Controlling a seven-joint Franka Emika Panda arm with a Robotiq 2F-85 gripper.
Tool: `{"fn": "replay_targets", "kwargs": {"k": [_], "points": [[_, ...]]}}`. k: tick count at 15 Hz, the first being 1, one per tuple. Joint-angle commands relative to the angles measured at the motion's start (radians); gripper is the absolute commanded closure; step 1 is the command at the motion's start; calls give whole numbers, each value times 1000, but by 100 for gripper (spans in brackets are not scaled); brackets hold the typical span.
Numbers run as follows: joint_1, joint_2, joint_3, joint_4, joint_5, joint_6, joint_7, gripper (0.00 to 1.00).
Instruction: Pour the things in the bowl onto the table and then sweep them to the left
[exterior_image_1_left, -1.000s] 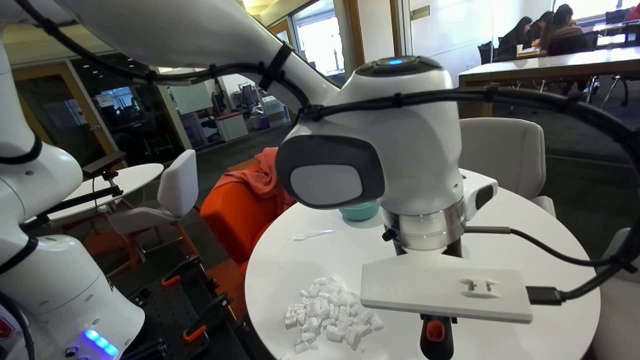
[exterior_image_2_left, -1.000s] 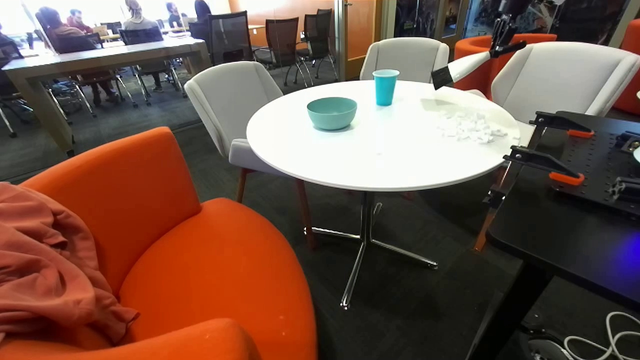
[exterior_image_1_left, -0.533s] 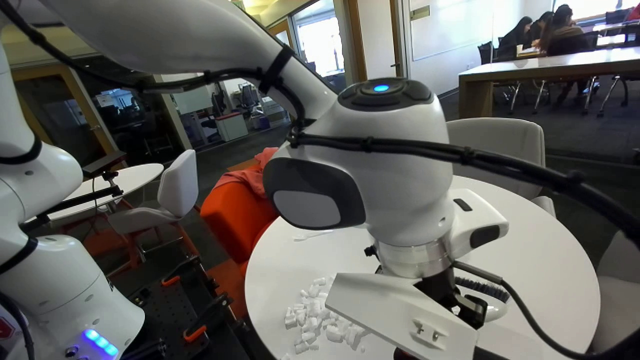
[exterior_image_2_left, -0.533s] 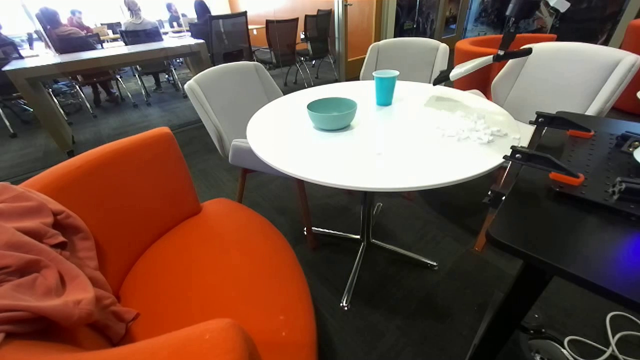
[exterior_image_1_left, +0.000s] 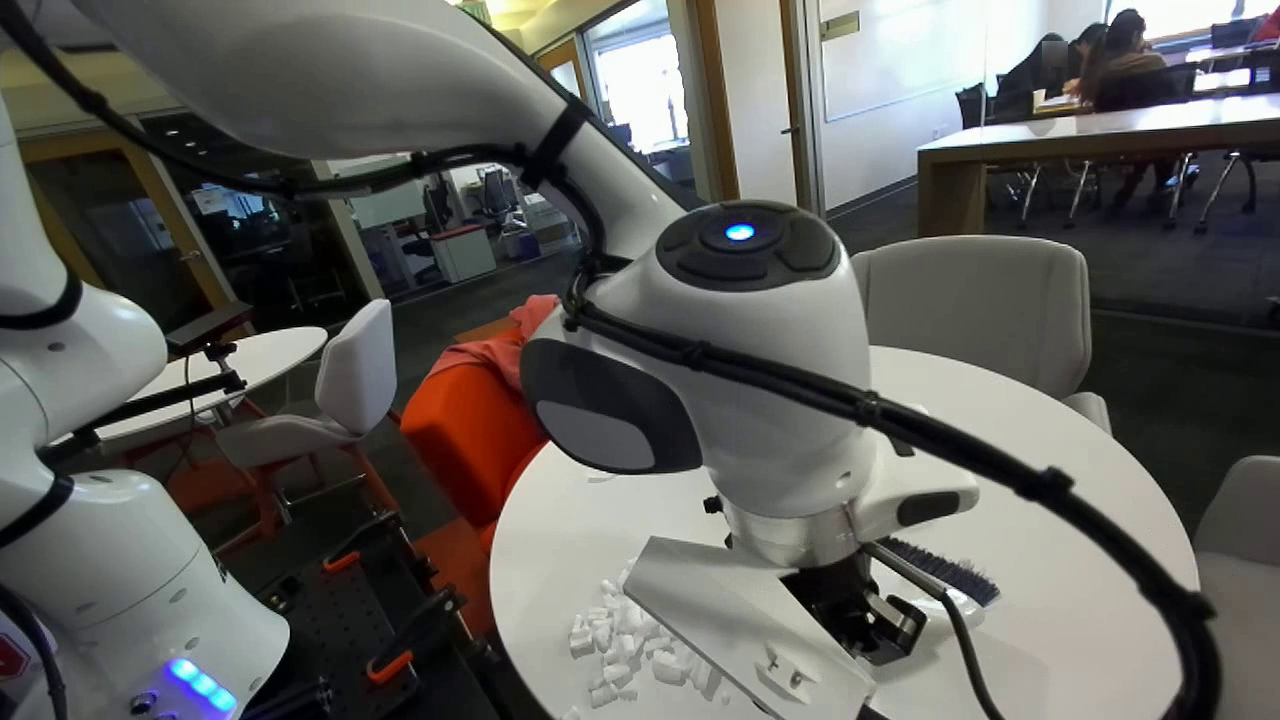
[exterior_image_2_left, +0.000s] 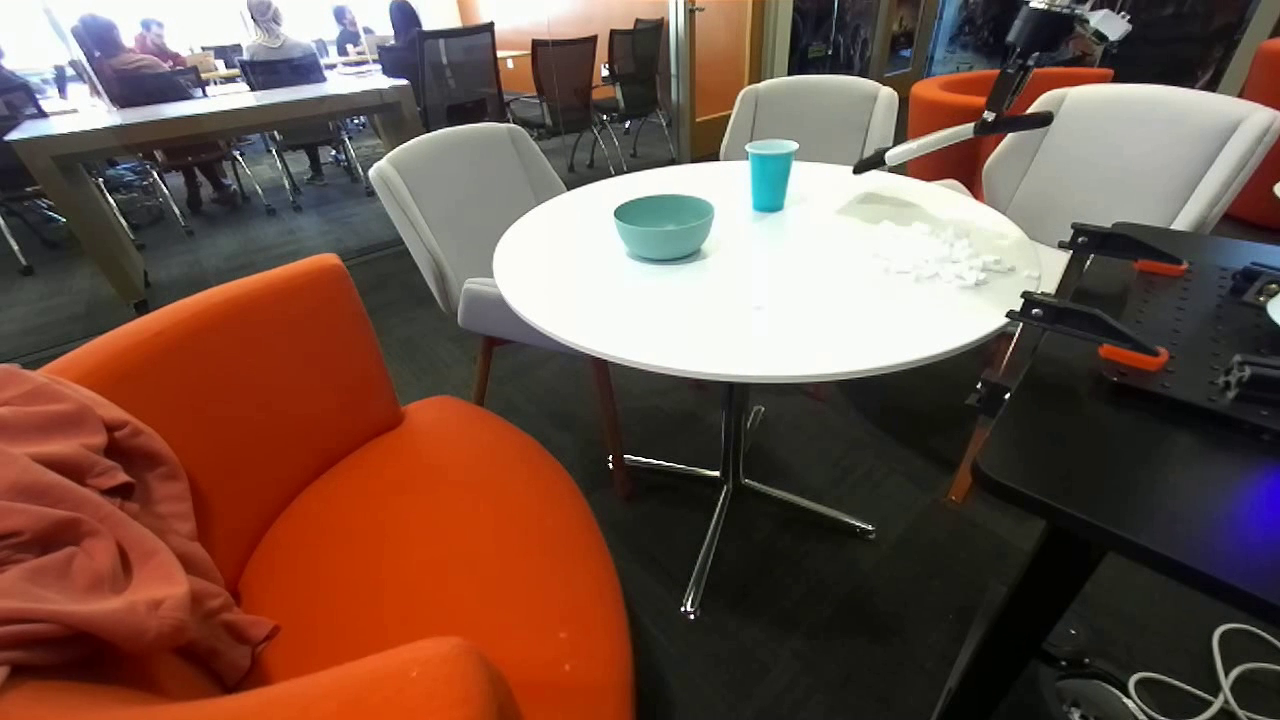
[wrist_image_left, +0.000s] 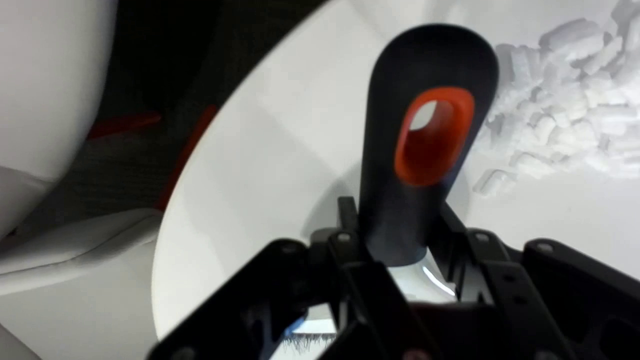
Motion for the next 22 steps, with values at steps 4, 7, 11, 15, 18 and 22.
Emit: {"fn": "replay_targets", "kwargs": {"k": [4,7,11,15,18,22], "points": [[44,-91,30,-112,186,-25,243,87],[122,-149,2,-185,217,49,420,87],[292,-199,-119,-266,112,165,731,87],[355,-156,-200,-246,-24,112,864,62],[404,-157,-259,-253,-109,64,954,62],[393,-187,-256,-289,-69,149,1030,87]]}}
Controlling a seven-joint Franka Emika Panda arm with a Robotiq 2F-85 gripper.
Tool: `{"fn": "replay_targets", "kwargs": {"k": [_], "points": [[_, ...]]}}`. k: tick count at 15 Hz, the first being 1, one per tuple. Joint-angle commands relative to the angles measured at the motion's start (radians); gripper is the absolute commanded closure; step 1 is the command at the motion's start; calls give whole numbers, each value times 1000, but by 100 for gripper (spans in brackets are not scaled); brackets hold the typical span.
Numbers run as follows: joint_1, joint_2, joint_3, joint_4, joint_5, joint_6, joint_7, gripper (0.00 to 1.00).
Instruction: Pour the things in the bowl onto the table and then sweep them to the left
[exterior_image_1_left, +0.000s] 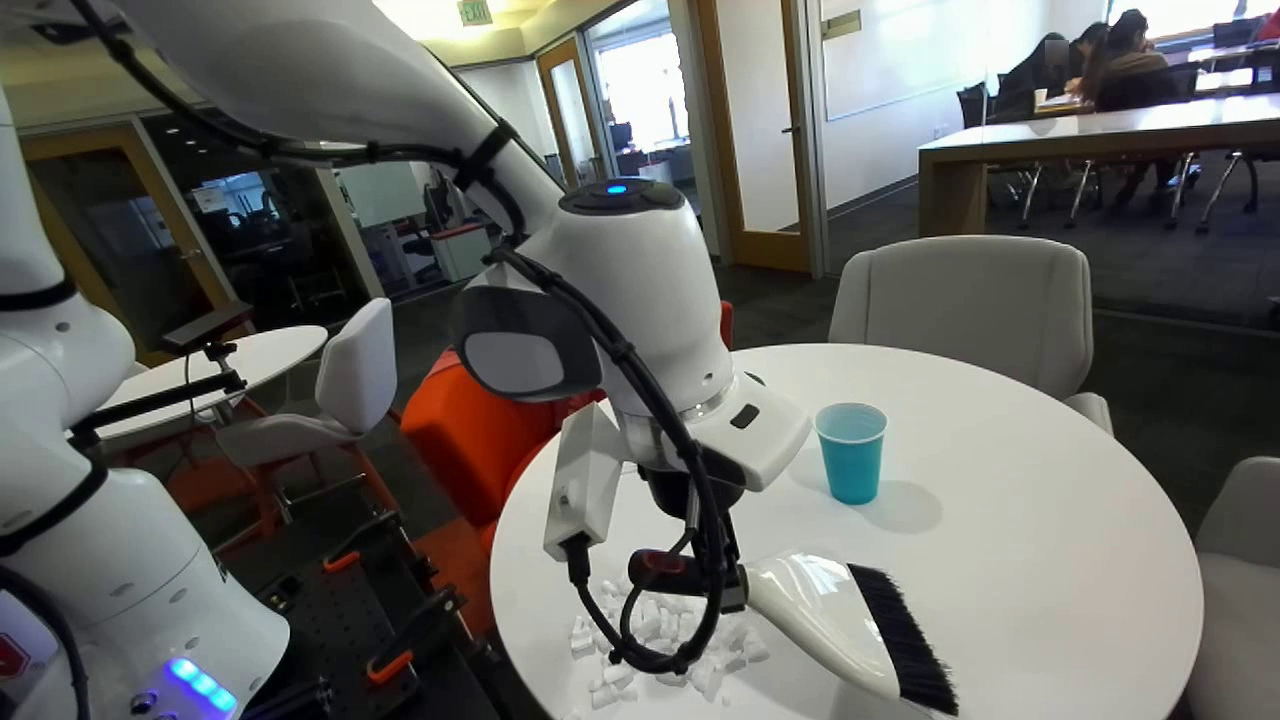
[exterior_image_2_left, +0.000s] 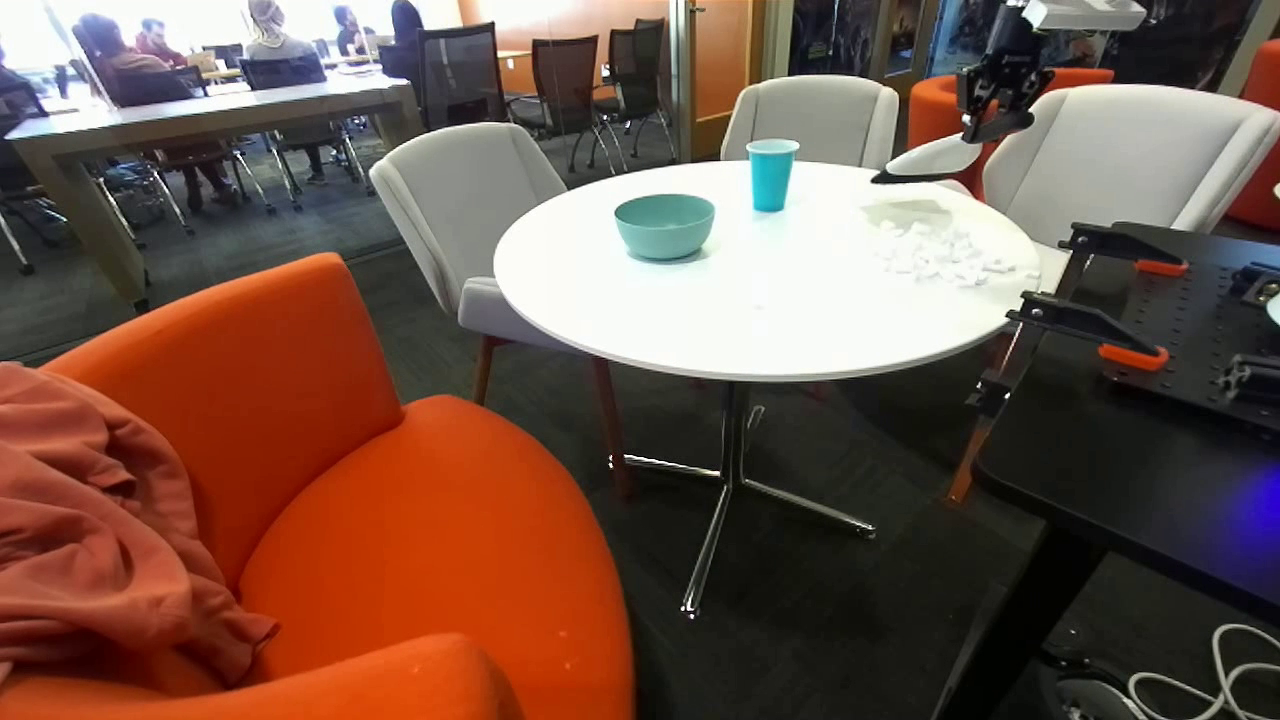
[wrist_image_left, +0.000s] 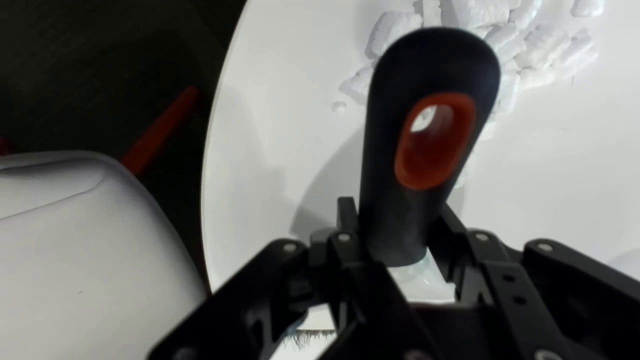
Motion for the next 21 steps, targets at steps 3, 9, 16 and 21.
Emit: {"fn": "replay_targets", "kwargs": {"k": [3,9,16,21], "points": [[-7,-45,-7,-62,-3,118,229,87],[67,-53,-86,-121,-47,151,563,87],[131,-90,-120,-186,-83,138,716,87],[107,-46,-98,-151,-65,118,691,87]]}}
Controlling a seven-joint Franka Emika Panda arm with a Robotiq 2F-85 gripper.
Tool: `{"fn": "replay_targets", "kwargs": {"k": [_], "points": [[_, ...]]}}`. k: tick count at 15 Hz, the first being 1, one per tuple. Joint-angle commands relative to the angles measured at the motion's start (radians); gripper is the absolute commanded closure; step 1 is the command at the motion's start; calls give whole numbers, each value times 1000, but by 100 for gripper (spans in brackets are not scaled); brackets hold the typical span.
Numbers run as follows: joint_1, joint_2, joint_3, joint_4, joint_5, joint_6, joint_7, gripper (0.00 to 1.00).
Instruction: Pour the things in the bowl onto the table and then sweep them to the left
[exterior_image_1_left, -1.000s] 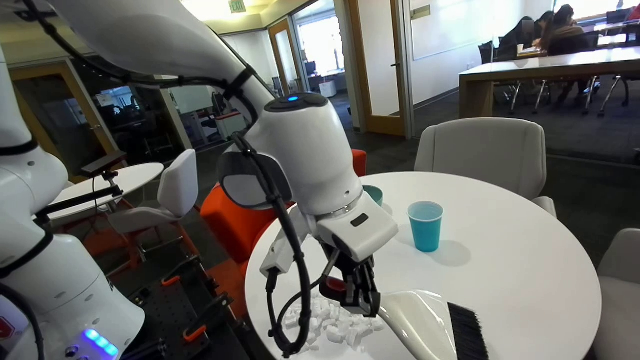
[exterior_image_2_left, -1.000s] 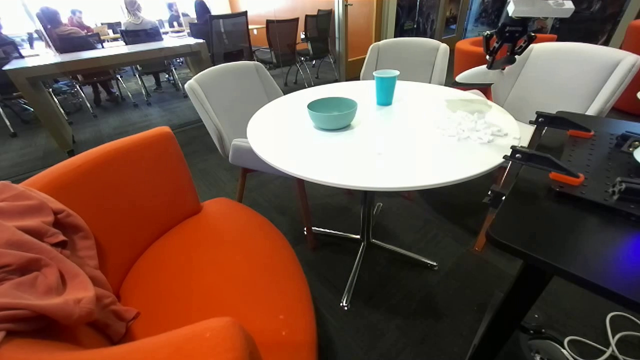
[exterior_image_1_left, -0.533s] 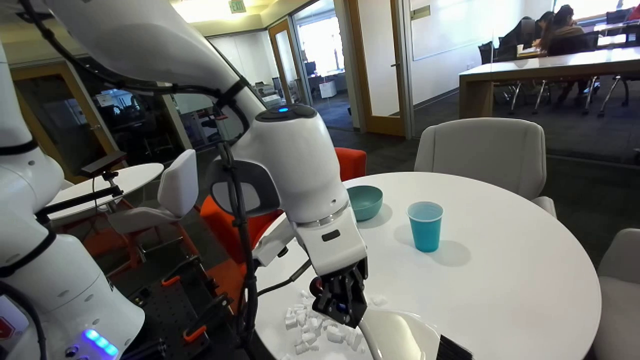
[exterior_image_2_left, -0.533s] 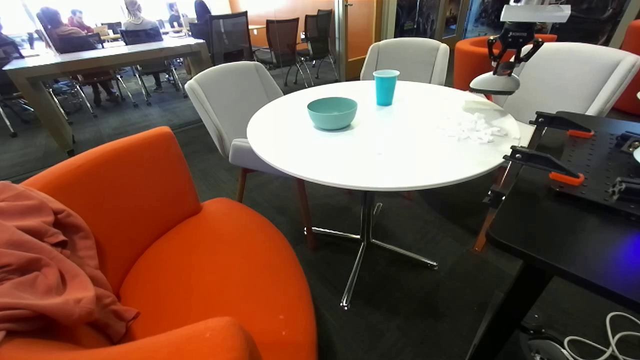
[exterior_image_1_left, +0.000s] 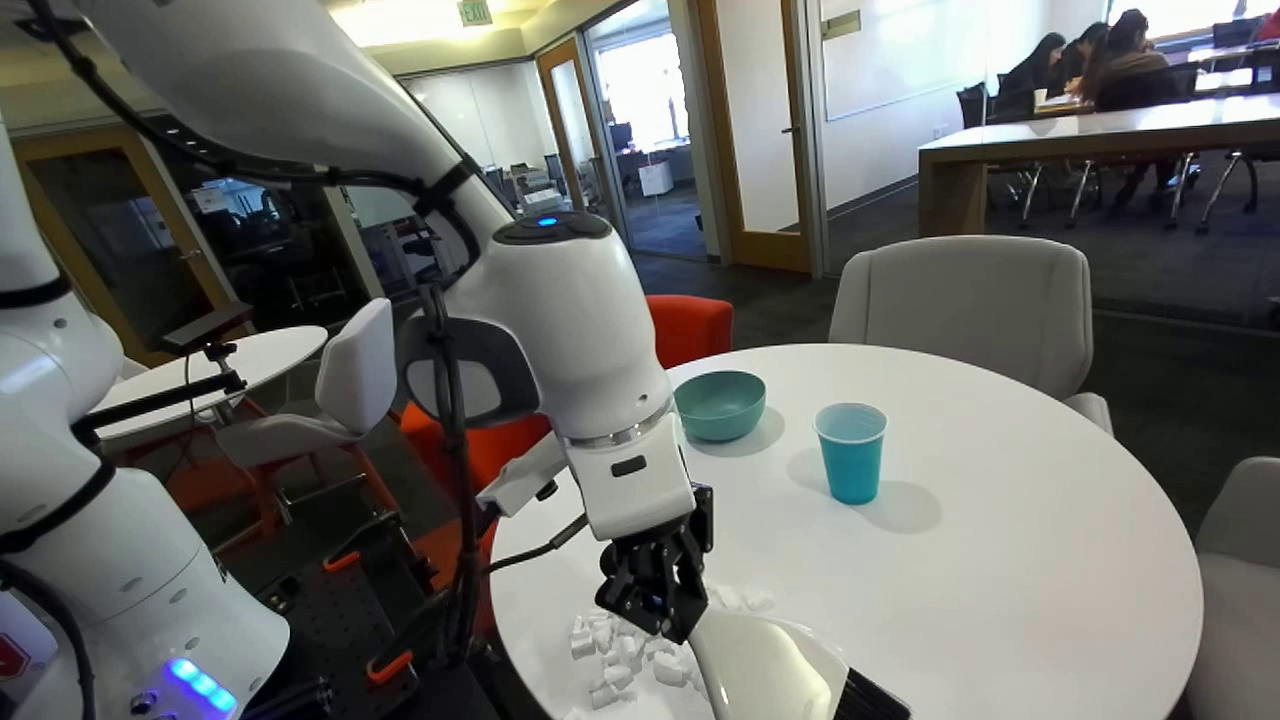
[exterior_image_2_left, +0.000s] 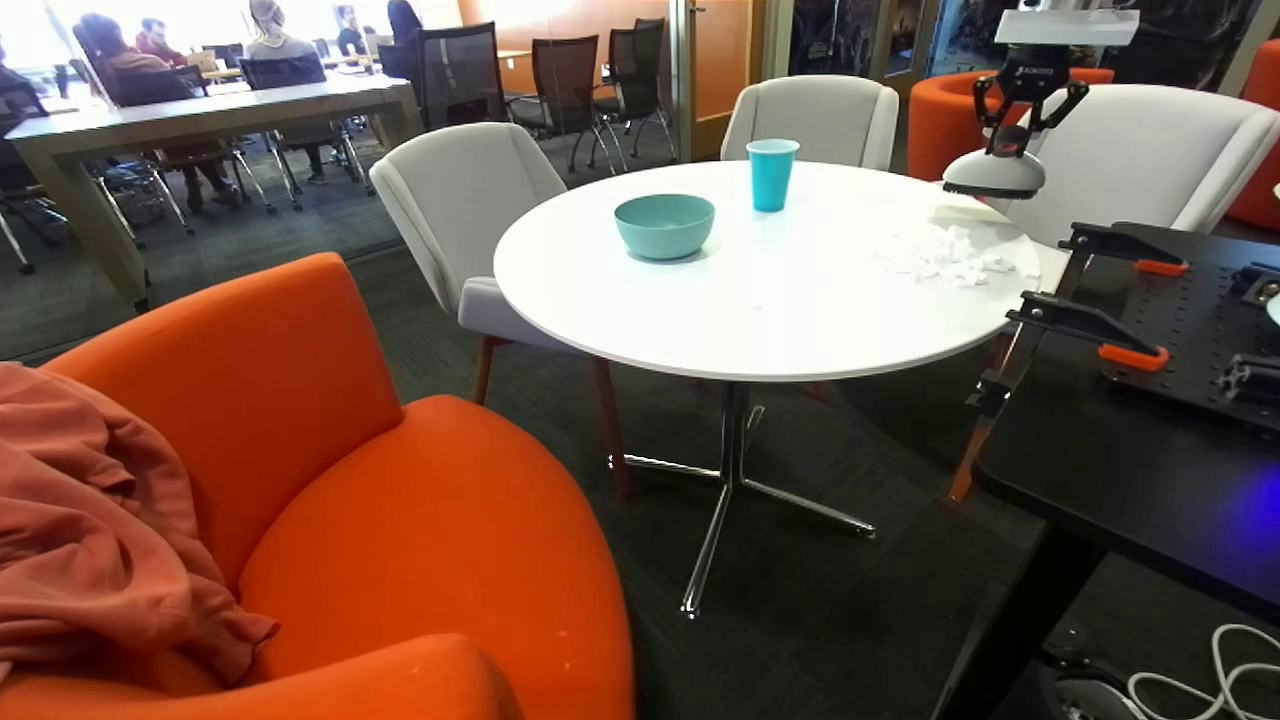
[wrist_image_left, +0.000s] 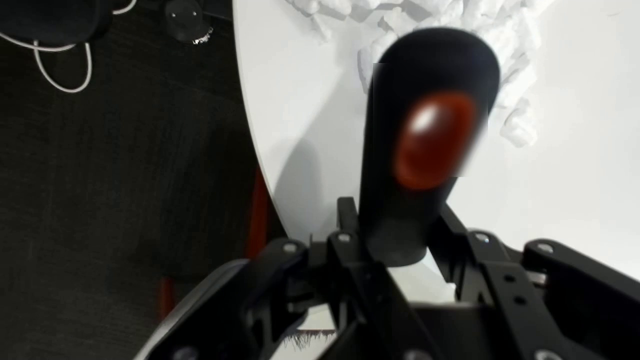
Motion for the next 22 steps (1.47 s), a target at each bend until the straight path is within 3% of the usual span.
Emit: {"fn": "replay_targets", "kwargs": {"k": [1,3,4,7,14,22], "points": [[-28,-20,37,-6,57,-16,18,87],[-22,-35,47,-22,123,-36,77,87],[-35,-51,73,-24,171,-100,73,87],[-1,-41,64,-35,227,-104,212,87],[47,-30,89,-37,274,-152,462,87],[131,-43,218,-14,287,-235,566,87]]}}
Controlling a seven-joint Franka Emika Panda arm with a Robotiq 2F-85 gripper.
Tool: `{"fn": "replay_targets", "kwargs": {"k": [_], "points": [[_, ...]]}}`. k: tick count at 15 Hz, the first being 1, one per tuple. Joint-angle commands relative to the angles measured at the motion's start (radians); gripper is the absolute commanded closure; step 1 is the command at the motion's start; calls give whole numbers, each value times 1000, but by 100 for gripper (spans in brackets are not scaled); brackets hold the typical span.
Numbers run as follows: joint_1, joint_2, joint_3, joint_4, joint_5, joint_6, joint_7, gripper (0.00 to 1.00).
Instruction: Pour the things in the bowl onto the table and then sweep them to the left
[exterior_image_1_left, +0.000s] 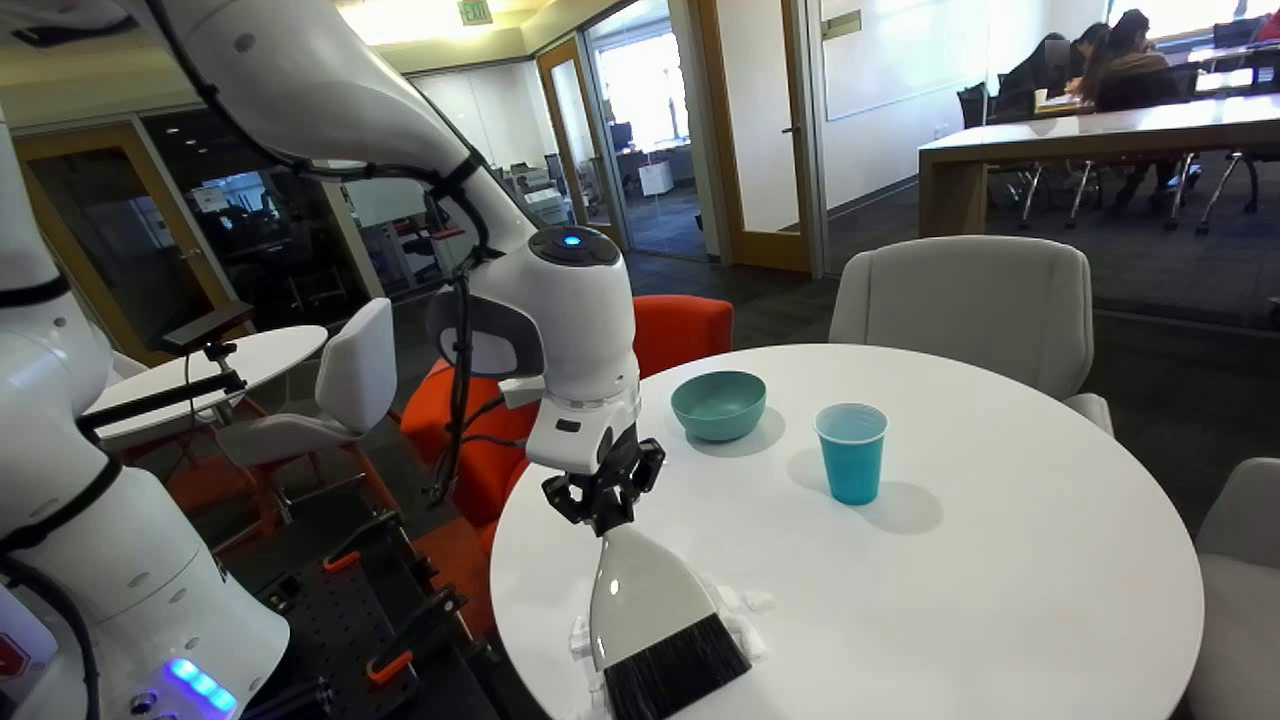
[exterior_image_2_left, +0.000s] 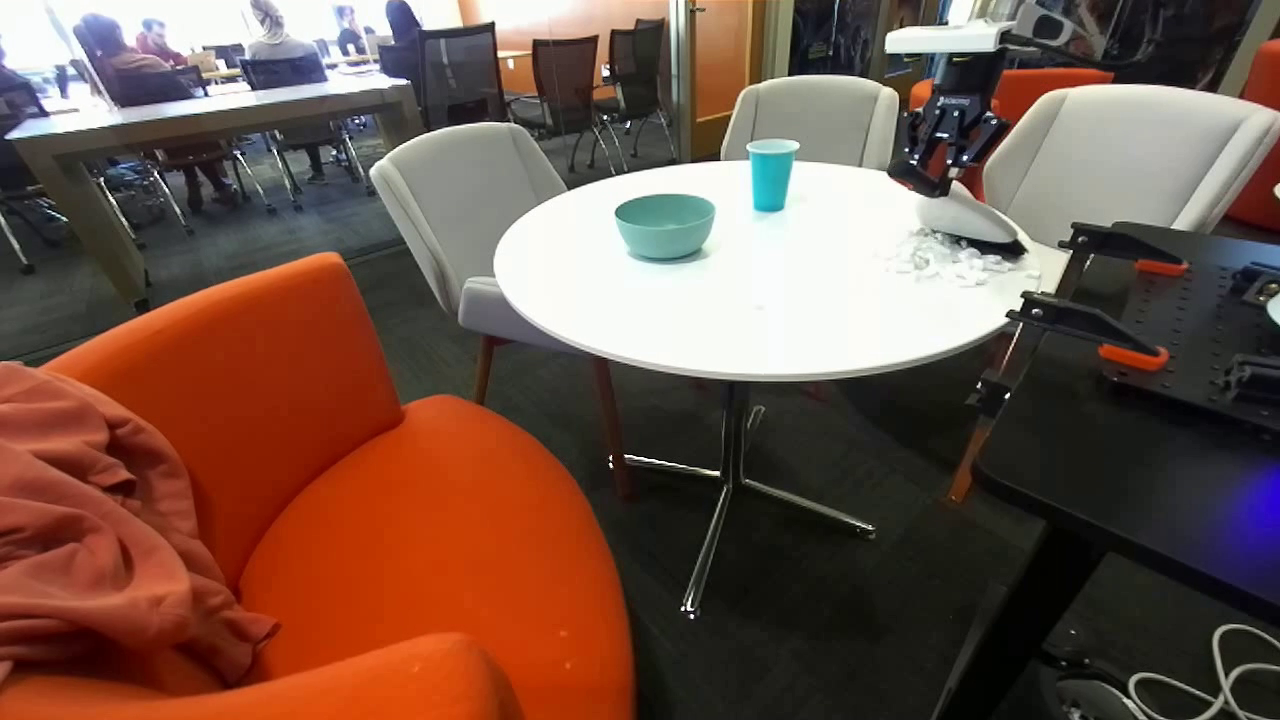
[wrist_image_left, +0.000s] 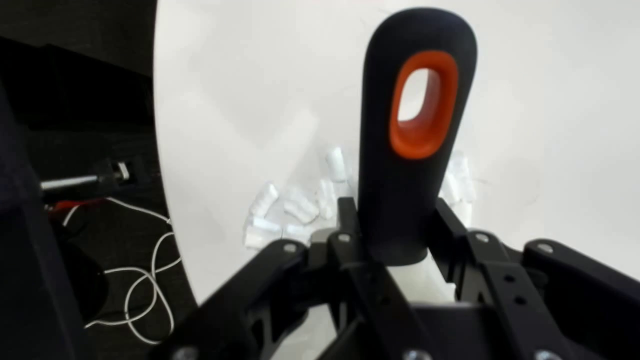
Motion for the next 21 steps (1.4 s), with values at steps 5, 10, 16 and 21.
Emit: {"fn": "replay_targets", "kwargs": {"k": [5,10,16,21], "points": [[90,-10,119,52,72,-52,31,87],[145,8,164,89,76,-63,35,87],[173,-119,134,-7,28,18,31,87],[136,-240,80,-97,-21,72,21,87]]}}
